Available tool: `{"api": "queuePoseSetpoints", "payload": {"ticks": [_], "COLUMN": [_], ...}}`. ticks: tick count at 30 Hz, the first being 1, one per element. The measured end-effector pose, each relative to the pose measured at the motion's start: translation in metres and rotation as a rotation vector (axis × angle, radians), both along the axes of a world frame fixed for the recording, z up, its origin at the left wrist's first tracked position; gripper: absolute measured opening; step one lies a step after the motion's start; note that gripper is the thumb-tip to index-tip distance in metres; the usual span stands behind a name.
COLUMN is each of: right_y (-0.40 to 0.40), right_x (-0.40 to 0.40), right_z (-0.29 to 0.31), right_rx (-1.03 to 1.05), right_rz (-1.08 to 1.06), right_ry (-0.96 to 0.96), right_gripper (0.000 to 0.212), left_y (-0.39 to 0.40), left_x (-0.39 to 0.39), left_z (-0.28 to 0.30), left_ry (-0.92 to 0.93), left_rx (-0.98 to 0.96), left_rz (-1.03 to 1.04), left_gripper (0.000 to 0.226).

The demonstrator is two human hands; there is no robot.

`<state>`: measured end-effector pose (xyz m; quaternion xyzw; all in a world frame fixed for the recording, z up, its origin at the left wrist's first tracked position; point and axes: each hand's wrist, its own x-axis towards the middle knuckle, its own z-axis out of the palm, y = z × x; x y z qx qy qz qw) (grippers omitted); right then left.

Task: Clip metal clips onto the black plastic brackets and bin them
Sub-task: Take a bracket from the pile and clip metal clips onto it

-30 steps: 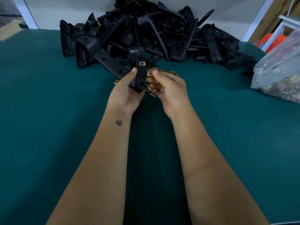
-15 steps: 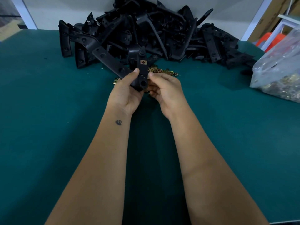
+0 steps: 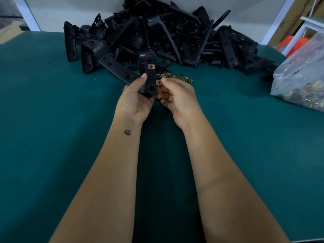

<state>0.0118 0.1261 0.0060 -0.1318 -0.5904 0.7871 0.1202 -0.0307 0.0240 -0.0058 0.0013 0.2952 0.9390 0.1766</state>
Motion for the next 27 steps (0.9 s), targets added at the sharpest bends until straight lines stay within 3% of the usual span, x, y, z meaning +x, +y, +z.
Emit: {"api": "queuePoseSetpoints", "payload": {"ticks": [8, 16, 27], "right_y": [-0.0016, -0.0006, -0.001], "right_x": [-0.0009, -0.0012, 0.0021], "right_z": [-0.003, -0.0033, -0.0009], "right_rx": [0.164, 0.167, -0.008], "right_rz": [0.019, 0.02, 0.071], "right_ry": [0.002, 0.004, 0.025], "right_gripper": [0.017, 0.017, 0.019], "left_y": [0.0001, 0.0021, 0.0016], "left_x": [-0.0023, -0.0025, 0.0016], "left_z": [-0.0013, -0.0024, -0.0023], "left_ry": [-0.01, 0.039, 0.192], "left_rx": [-0.066, -0.067, 0.017], "left_rz": [0.044, 0.046, -0.016], "left_gripper": [0.056, 0.025, 0.038]}}
